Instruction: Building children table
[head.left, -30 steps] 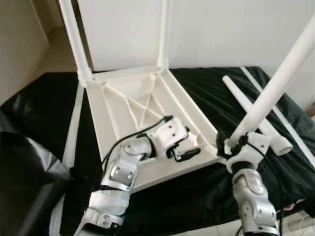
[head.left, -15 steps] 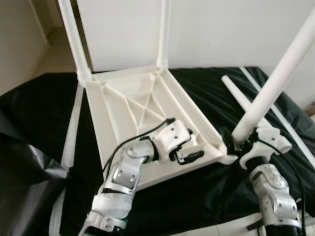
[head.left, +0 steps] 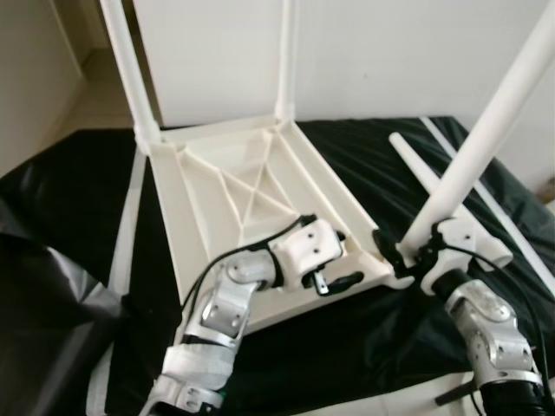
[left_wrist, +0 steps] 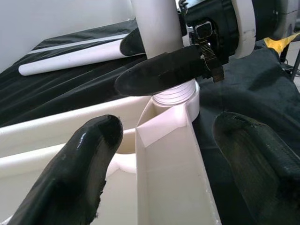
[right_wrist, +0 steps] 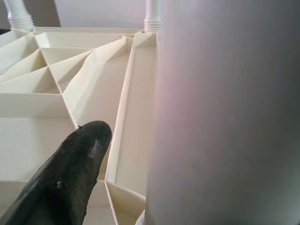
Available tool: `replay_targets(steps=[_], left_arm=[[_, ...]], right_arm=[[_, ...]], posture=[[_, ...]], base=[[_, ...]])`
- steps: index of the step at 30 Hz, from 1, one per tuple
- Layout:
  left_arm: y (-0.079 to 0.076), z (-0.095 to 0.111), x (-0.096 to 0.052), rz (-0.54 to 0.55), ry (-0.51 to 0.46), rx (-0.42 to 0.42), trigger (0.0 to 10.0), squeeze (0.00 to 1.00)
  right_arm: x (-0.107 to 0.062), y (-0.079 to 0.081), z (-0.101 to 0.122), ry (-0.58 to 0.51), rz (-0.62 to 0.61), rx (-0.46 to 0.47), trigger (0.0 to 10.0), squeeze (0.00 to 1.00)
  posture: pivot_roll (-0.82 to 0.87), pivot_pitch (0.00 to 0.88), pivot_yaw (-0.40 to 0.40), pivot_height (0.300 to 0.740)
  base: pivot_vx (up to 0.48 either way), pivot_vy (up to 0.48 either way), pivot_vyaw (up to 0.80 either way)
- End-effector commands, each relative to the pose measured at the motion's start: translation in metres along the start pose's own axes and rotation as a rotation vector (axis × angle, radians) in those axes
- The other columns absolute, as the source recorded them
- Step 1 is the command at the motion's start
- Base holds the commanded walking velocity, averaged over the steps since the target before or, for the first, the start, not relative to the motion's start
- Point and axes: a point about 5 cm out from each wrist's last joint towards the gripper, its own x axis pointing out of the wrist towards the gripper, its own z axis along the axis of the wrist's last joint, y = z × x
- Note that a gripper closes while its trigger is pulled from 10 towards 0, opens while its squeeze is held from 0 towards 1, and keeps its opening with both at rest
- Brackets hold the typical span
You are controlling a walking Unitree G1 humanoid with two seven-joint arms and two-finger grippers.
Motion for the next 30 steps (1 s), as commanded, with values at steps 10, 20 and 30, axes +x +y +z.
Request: replay_targets(steps=[10,20,30], left_arm=[[0.006,0.004,0.000,0.203,-0.032,-0.010,10.0,0.00],[0.008,0.004,-0.004,0.219,-0.033,-0.010,10.0,0.00],[0.004,0.001,-0.004,0.213,-0.025,-0.023,10.0,0.00]], right_arm=[[0.002,-0.012,0.002,0.019,0.050,-0.054,0.0,0.00],[-0.004,-0.007,-0.005,0.018,0.060,0.000,0.0,0.00],[-0.005,-0.002,-0.012,0.031,-0.010,0.092,10.0,0.00]], posture=[[-0.04,0.000,-0.043,0.740],[-0.03,0.000,-0.045,0.740],[-0.04,0.000,-0.040,0.740]], base=[[0.000,0.000,0.00],[0.000,0.000,0.00],[0.000,0.000,0.00]])
